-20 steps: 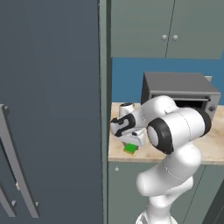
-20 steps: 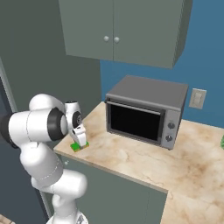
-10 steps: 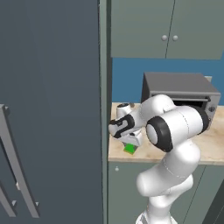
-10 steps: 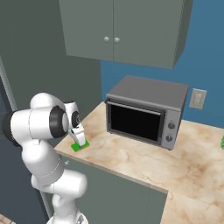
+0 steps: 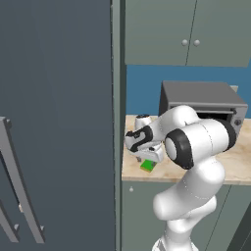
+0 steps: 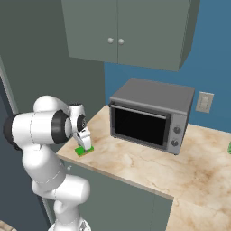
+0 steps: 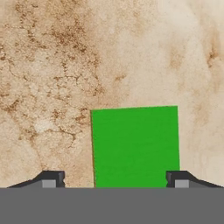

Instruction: Place the sponge inside the microwave to prepare for sanitizing.

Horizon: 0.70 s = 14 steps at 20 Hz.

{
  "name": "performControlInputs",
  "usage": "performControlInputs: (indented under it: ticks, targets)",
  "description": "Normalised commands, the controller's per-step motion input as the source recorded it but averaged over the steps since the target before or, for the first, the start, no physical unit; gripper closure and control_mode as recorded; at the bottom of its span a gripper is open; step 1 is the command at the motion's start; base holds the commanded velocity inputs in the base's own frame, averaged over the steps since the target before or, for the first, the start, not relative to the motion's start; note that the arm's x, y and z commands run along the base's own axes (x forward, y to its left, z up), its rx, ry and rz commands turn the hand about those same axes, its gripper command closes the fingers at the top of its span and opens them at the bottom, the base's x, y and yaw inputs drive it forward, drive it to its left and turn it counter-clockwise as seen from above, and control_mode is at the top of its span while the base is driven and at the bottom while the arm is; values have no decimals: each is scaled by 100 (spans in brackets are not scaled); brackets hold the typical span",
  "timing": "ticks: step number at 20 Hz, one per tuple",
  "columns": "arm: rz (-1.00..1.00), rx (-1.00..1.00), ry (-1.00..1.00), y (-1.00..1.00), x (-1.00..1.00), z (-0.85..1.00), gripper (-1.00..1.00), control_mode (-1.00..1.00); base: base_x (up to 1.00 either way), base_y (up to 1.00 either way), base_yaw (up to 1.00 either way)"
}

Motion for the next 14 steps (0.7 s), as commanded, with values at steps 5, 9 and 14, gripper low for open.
performControlInputs:
  ticks: [5, 9, 14]
  targets:
    - [0, 2, 0, -9, 0, 0, -100, -100, 0, 0, 0]
    - [0, 2, 0, 0, 0, 0, -100, -100, 0, 0, 0]
    - [0, 0, 0, -1, -6, 0, -100, -100, 0, 0, 0]
